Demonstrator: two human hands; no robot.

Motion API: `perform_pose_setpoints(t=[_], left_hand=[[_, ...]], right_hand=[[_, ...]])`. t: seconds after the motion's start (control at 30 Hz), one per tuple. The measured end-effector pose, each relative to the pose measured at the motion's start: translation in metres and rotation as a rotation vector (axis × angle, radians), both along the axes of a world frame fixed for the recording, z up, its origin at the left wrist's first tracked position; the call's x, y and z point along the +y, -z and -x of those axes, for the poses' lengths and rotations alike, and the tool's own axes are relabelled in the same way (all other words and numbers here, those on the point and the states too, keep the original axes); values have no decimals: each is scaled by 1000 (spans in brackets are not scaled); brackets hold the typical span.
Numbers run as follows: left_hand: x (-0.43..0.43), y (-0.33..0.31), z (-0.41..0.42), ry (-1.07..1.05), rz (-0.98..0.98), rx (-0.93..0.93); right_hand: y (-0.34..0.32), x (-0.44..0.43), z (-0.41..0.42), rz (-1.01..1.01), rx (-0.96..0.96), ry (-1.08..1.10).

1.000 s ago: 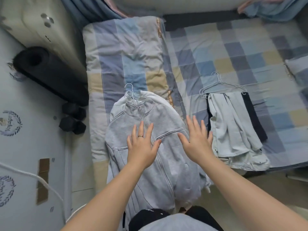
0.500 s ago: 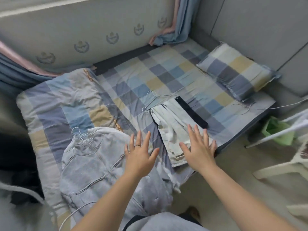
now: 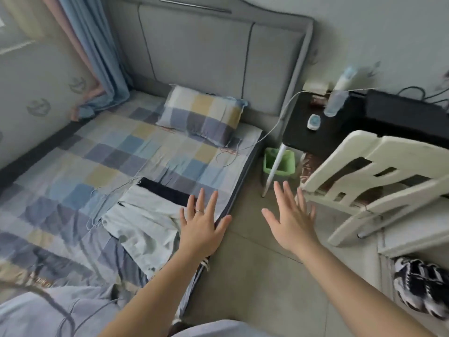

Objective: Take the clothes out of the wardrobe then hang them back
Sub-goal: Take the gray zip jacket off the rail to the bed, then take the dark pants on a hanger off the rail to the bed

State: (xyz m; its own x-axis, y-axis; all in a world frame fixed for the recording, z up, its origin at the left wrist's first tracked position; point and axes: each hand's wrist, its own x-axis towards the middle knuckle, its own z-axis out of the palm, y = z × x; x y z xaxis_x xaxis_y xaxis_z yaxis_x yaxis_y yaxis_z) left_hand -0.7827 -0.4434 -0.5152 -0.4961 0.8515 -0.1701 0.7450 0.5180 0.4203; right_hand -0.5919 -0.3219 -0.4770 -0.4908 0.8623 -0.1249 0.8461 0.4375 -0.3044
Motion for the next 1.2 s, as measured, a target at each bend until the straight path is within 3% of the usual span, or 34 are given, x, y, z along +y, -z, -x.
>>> perform_pose_setpoints(t=[0.5,0.73,0.97,1.2], left_hand=[[318,-54,-219,917,-196,103],[438,-117,-340,1378,-340,88],[492,-195,-485,1624,-609,-39],[501,-280,-619,1772,-792,-246]], right_hand=[[-50,127,-242,-174,-7,744],[-98,166,-321,-269,-89,1121],[-161,166,-393,-452,-236,1394],[-248,155,-472,-665,-407,1469]])
